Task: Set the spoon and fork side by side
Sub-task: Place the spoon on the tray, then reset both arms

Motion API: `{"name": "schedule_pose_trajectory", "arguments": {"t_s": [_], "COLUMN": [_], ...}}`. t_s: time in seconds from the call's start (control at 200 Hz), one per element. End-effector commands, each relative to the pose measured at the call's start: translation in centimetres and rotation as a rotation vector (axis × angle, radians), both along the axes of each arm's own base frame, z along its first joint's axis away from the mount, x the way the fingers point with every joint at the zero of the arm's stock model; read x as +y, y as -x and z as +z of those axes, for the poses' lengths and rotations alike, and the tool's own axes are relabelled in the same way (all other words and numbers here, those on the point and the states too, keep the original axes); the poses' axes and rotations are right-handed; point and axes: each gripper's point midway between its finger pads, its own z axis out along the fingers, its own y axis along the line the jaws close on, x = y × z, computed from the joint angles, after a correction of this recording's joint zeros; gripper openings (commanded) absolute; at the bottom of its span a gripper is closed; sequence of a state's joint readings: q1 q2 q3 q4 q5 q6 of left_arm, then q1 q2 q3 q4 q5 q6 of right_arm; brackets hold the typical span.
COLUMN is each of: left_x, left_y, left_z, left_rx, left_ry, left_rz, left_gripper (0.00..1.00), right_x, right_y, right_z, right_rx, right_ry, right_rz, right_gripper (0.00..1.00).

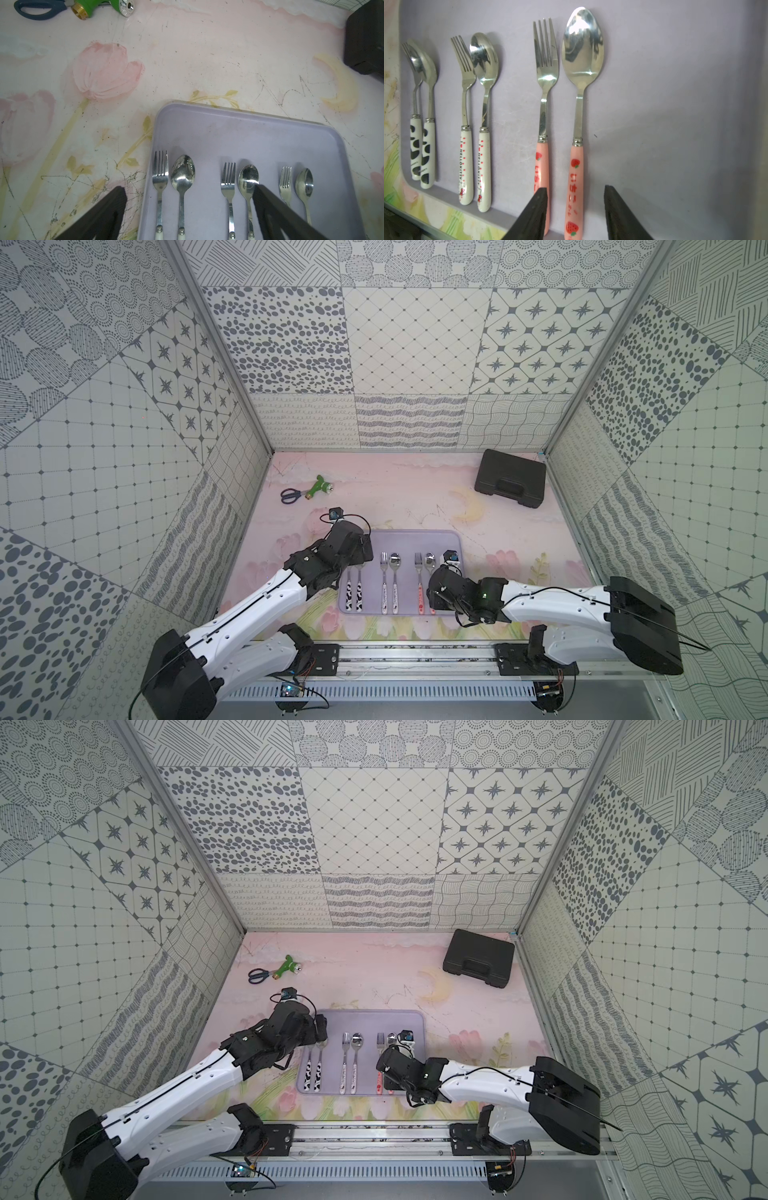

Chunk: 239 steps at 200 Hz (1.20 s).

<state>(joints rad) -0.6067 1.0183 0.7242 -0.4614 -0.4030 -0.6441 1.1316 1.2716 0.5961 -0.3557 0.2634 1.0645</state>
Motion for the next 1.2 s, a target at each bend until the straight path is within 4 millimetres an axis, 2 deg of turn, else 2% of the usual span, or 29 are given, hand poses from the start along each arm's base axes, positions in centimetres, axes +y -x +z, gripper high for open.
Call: {"name": "schedule_pose_trajectory", "arguments": {"t_s": [0.0,0.135,0.175,0.18,0.185,0.19,0.2,0.215,0.345,0.5,0.68,0.795,0.936,1.046,1.191], "left_x": [1.2,1.7,2.0,2.0,2.0,2.1,2.1,2.3,3.1,4.7,7.2,8.4,10.5,11.4,13.2], "left_y": [0.0,0.0,0.1,0.1,0.1,0.1,0.1,0.1,-0.2,-0.5,-1.0,-1.7,-2.6,-3.8,-4.9], "left_z": [0.3,0.7,0.8,0.8,0.8,0.8,0.9,1.0,2.1,2.9,4.4,4.9,3.7,2.3,0.1], "left_rx": [-0.032,-0.06,-0.068,-0.07,-0.071,-0.072,-0.076,-0.081,-0.151,-0.259,-0.397,-0.454,-0.423,-0.409,-0.374], "left_ry": [-0.035,-0.04,-0.044,-0.045,-0.045,-0.047,-0.048,-0.049,-0.064,-0.11,-0.217,-0.286,-0.31,-0.341,-0.35], "left_rz": [0.036,0.052,0.06,0.061,0.062,0.064,0.066,0.071,0.102,0.151,0.255,0.3,0.355,0.336,0.331], "left_gripper": [1.0,1.0,1.0,1.0,1.0,1.0,1.0,1.0,1.0,1.0,1.0,1.0,1.0,1.0,1.0], "right_x": [-0.3,-2.6,-3.5,-3.7,-3.8,-3.8,-4.2,-4.6,-8.2,-13.3,-19.5,-22.4,-25.5,-26.4,-27.2], "right_y": [-1.4,-3.3,-4.1,-4.2,-4.3,-4.3,-4.5,-4.8,-7.3,-10.7,-14.7,-16.5,-17.6,-18.0,-18.3], "right_z": [2.7,4.8,5.4,5.5,5.6,5.7,5.8,6.0,8.0,9.7,10.4,10.7,10.9,11.9,10.9], "right_rx": [-0.067,-0.123,-0.141,-0.143,-0.145,-0.148,-0.155,-0.161,-0.245,-0.348,-0.443,-0.526,-0.632,-0.798,-0.873], "right_ry": [-0.011,-0.021,-0.025,-0.025,-0.026,-0.027,-0.026,-0.024,0.01,0.146,0.289,0.311,0.318,0.35,0.36], "right_rz": [0.033,0.018,0.006,0.005,0.003,0.005,-0.002,-0.009,-0.065,-0.179,-0.352,-0.445,-0.527,-0.507,-0.506], "right_gripper": [0.55,0.61,0.65,0.71,0.82,0.89,0.95,0.97,0.97,0.97,0.97,0.97,0.97,0.97,0.97]}}
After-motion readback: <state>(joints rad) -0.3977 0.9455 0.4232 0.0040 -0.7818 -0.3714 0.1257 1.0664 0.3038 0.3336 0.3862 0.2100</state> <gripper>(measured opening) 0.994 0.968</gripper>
